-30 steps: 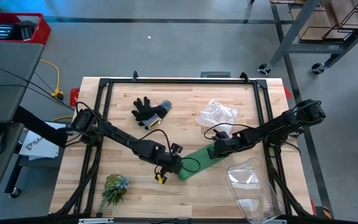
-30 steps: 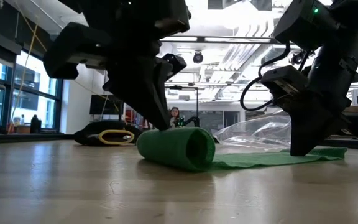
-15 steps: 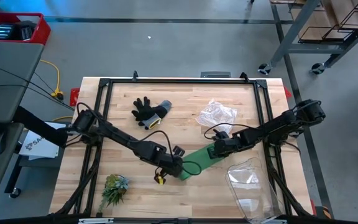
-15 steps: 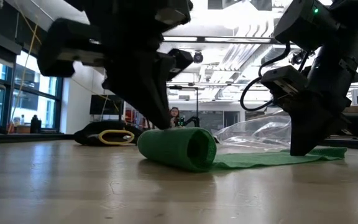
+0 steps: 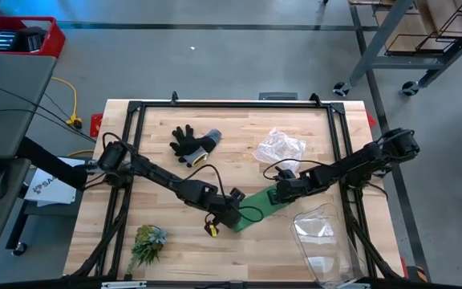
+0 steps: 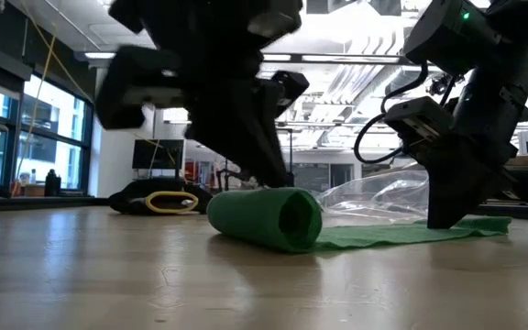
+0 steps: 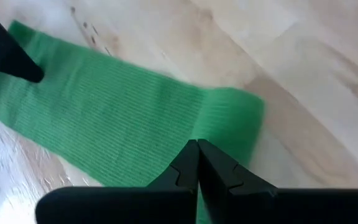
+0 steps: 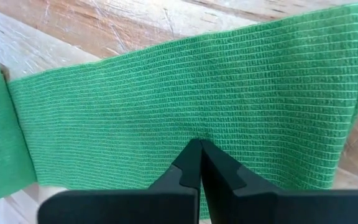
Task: Roll bandage
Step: Roll the green bandage
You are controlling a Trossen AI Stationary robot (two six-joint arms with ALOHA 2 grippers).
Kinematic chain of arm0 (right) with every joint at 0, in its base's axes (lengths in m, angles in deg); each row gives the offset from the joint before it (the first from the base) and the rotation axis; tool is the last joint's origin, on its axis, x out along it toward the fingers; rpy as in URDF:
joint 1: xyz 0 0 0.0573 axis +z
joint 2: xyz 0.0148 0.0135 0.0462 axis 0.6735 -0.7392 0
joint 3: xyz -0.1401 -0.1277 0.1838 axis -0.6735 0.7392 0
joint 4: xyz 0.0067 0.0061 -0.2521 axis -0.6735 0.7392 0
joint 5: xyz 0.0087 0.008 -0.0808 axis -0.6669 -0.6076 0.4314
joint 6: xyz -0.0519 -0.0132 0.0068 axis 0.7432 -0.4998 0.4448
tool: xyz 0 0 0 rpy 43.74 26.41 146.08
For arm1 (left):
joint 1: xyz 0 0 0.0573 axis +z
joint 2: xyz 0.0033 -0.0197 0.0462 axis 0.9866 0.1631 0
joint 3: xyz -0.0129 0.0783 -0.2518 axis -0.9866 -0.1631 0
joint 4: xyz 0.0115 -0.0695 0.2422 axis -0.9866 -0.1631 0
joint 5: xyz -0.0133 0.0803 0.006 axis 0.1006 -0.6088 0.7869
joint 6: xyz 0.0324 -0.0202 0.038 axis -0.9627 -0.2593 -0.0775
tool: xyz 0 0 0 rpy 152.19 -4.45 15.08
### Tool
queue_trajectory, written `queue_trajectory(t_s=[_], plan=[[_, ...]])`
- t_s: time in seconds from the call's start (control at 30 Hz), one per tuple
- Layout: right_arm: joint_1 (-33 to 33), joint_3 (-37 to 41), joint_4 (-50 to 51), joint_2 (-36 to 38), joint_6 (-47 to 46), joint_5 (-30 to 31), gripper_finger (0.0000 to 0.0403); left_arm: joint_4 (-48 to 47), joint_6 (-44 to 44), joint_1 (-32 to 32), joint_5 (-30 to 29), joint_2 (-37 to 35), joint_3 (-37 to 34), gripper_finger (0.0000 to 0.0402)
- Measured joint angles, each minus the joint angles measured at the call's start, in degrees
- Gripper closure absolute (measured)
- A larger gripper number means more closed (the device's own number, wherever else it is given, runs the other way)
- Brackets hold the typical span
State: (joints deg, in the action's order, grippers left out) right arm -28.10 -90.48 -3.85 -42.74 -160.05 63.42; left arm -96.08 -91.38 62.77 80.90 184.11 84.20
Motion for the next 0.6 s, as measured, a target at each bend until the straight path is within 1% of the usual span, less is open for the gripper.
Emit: queue_trajectory(t_s=[0.13,0.23,0.27,0.3,0.37,0.47,0.53,0.6], plan=[[0.0,0.0,-0.2,0.0,0.0,0.0,0.0403,3.0,-0.5,0.6,-0.4,2.1,0.1,0.0402],[0.0,0.0,-0.5,0.0,-0.3,0.0,0.0403,-0.2,-1.3,0.6,-5.5,1.6,2.3,0.0401],[0.0,0.0,-0.6,0.0,-0.5,0.1,0.0403,-1.7,-0.7,0.8,-6.3,0.7,3.3,0.0401],[0.0,0.0,-0.7,0.0,-0.5,0.1,0.0403,-3.1,0.0,1.1,-6.1,-0.4,4.1,0.0401],[0.0,0.0,-0.7,0.0,-0.5,0.1,0.0403,-4.9,2.0,1.5,-3.5,-2.5,4.5,0.0402],[0.0,0.0,-0.8,0.0,-0.5,0.1,0.0403,-8.3,4.0,1.6,-0.2,-3.4,2.5,0.0401],[0.0,0.0,-0.8,0.0,-0.5,0.1,0.0403,-11.1,3.7,1.0,-0.1,-3.0,1.1,0.0401],[0.0,0.0,-0.8,0.0,-0.5,0.1,0.0403,-10.5,2.5,0.2,0.0,-3.0,-0.1,0.0401]])
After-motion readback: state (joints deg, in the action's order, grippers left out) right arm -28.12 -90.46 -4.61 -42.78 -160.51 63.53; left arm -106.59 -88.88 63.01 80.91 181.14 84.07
